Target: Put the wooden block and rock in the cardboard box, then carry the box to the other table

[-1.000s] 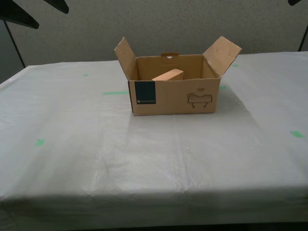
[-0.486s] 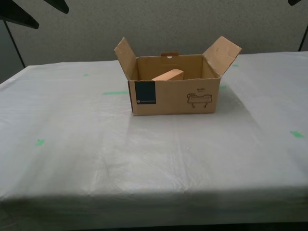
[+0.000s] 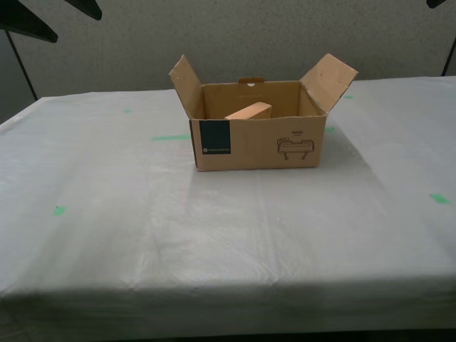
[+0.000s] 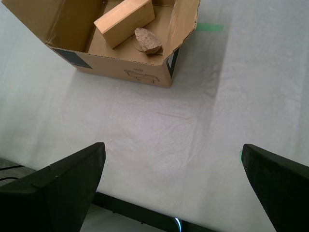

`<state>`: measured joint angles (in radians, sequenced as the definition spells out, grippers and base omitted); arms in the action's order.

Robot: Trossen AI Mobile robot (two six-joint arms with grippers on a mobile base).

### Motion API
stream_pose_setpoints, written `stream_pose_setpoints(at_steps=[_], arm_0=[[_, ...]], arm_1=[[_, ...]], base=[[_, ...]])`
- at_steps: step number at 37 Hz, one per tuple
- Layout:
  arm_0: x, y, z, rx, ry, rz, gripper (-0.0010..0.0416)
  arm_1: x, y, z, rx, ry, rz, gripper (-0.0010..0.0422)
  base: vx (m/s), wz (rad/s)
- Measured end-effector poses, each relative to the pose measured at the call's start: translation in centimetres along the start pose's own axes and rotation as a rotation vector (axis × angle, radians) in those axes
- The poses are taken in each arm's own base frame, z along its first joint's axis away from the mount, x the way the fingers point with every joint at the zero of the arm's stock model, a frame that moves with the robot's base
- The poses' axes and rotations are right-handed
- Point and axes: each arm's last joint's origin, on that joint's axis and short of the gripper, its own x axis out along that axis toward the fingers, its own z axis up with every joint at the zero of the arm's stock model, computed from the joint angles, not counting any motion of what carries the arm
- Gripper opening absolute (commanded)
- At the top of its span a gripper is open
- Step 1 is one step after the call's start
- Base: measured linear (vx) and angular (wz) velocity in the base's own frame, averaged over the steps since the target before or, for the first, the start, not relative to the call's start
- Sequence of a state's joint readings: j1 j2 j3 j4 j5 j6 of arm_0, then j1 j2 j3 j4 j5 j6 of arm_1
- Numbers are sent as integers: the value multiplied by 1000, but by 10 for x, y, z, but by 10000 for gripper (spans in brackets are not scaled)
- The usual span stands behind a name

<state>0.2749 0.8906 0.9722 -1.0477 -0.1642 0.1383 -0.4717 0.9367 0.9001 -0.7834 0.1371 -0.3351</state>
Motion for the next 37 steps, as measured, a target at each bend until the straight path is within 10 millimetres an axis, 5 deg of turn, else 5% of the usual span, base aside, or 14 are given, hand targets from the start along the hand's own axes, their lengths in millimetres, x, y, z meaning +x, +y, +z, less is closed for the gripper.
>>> stream_pose_setpoints(at_steps=[37], arm_0=[[0, 0, 0, -1, 0, 0, 394]], arm_1=[[0, 0, 0, 0, 0, 0, 336]], base=[[0, 0]])
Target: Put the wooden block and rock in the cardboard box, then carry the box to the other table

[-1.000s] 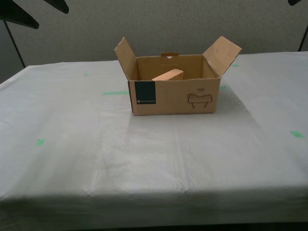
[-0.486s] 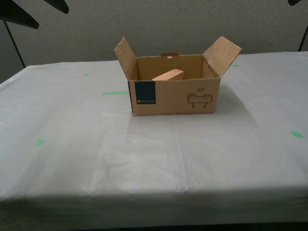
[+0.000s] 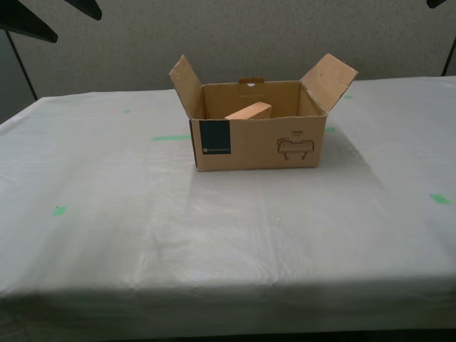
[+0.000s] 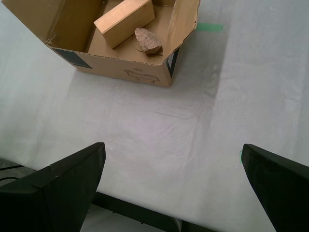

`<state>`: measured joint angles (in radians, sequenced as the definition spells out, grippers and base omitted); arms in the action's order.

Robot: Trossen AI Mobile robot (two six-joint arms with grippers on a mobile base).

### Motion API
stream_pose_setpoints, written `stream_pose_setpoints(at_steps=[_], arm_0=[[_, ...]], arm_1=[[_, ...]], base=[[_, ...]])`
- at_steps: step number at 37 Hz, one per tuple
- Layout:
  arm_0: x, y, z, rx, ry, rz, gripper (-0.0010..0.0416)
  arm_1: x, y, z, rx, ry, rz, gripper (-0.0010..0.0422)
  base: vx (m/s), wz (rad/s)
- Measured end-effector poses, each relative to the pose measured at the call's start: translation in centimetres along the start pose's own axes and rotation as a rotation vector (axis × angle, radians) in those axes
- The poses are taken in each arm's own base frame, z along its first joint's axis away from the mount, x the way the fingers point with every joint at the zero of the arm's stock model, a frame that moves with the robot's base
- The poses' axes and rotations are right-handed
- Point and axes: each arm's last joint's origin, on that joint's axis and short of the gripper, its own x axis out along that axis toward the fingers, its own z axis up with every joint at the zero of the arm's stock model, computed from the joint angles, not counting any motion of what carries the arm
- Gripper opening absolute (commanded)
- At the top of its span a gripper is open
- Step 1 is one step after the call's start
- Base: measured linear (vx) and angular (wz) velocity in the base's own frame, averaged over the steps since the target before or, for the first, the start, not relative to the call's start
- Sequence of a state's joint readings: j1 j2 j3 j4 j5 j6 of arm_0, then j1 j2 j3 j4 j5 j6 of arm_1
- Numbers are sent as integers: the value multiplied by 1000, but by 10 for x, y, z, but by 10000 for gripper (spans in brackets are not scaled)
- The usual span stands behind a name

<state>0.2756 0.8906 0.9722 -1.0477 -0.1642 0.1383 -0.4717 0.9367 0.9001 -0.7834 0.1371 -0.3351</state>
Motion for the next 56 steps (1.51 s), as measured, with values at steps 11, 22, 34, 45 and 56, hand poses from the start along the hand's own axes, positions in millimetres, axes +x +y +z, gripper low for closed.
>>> stream_pose_setpoints(at_steps=[11, 22, 34, 45, 56], arm_0=[[0, 0, 0, 0, 0, 0, 393], [0, 0, 0, 0, 0, 0, 394], [0, 0, 0, 0, 0, 0, 394], [0, 0, 0, 0, 0, 0, 393], [0, 0, 0, 0, 0, 0, 393]], arm_1=[[0, 0, 0, 0, 0, 0, 336], [0, 0, 0, 0, 0, 0, 336], [0, 0, 0, 0, 0, 0, 336], [0, 0, 0, 0, 0, 0, 336], [0, 0, 0, 0, 0, 0, 336]], base=[[0, 0], [0, 0], [0, 0], [0, 0], [0, 0]])
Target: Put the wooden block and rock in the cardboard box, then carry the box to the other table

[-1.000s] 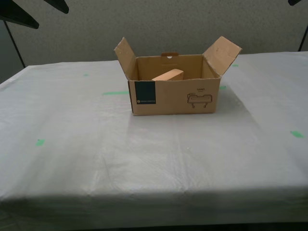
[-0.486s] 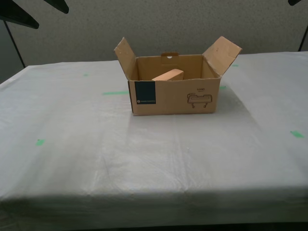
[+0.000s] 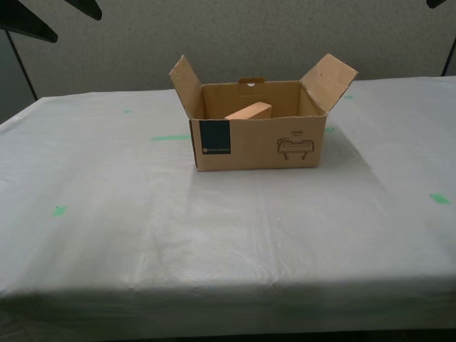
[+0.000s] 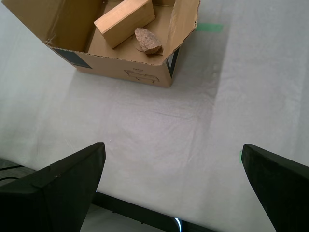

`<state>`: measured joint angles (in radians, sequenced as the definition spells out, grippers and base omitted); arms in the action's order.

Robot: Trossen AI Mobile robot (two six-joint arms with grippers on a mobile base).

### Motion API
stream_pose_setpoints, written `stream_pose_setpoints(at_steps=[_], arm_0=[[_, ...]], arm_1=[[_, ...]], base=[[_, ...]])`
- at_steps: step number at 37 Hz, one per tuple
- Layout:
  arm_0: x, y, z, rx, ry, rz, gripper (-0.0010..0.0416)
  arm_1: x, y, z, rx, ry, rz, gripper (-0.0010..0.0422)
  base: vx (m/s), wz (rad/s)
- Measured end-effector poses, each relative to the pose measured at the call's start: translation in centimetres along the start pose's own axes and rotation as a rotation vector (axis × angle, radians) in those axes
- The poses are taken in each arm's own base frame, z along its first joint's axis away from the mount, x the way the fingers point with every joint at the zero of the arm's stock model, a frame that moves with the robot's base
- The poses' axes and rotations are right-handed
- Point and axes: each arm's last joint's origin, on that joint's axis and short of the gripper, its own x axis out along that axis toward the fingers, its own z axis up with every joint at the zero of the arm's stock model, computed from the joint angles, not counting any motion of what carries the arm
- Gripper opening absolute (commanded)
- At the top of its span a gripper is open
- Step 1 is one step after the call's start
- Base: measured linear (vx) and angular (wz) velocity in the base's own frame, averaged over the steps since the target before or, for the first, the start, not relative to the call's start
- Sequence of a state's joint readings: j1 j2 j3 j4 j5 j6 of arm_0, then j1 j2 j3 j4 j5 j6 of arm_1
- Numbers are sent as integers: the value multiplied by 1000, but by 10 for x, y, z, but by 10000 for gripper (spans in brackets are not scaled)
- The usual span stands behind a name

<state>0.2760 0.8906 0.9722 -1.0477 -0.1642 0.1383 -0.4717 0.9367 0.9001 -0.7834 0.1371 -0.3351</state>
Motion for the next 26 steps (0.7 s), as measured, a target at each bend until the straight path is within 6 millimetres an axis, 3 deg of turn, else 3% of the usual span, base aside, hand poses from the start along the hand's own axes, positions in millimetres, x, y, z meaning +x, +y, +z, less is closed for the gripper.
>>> stream_pose_setpoints(at_steps=[26], arm_0=[[0, 0, 0, 1, 0, -1, 393]], arm_1=[[0, 0, 0, 0, 1, 0, 336]], base=[[0, 0]])
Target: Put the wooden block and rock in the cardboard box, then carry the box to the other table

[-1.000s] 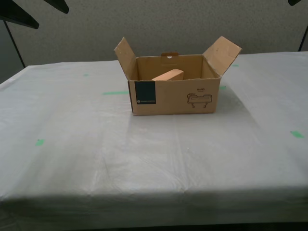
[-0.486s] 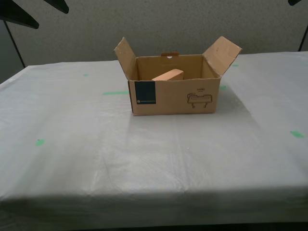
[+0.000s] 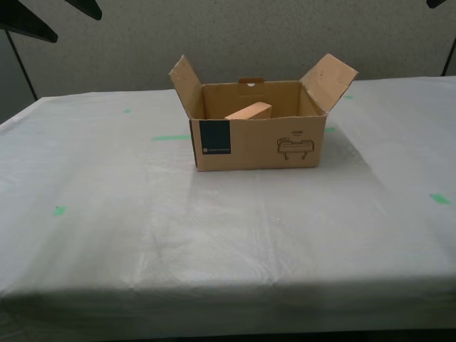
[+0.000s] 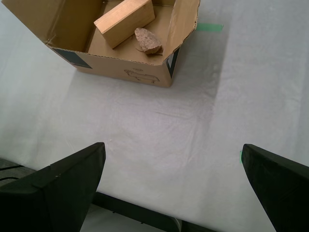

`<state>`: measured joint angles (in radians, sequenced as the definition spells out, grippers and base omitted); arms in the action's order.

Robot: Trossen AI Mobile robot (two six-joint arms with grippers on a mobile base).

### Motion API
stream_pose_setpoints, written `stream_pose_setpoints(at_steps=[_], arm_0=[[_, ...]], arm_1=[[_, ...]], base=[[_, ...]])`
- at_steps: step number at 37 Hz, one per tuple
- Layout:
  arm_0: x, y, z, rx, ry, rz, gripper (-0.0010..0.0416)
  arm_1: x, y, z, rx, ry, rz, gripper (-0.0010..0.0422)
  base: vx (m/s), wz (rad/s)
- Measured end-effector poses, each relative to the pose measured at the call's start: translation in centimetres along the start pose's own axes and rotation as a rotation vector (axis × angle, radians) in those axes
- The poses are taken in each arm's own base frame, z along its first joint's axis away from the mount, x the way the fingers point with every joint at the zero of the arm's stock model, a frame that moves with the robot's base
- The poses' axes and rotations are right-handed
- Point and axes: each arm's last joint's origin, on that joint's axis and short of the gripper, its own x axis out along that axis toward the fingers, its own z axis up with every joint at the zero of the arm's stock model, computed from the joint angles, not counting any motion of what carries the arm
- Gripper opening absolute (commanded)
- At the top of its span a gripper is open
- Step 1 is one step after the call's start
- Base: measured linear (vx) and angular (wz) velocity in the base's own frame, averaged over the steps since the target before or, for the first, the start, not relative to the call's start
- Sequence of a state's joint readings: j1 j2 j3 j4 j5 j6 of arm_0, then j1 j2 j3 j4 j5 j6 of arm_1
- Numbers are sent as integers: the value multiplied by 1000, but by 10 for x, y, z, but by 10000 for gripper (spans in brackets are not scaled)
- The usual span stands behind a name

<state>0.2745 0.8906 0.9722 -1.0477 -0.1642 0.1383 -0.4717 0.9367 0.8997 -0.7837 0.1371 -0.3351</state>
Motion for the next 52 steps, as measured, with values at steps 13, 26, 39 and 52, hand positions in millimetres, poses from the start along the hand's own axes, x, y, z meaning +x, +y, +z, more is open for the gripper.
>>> stream_pose_setpoints(at_steps=[13, 26, 39, 52], arm_0=[[0, 0, 0, -1, 0, 1, 393], [0, 0, 0, -1, 0, 1, 394], [0, 0, 0, 0, 0, 0, 394], [0, 0, 0, -1, 0, 1, 393]], arm_1=[[0, 0, 0, 0, -1, 0, 336], [0, 0, 0, 0, -1, 0, 336], [0, 0, 0, 0, -1, 0, 336], [0, 0, 0, 0, 0, 0, 336]], base=[[0, 0], [0, 0], [0, 0], [0, 0]])
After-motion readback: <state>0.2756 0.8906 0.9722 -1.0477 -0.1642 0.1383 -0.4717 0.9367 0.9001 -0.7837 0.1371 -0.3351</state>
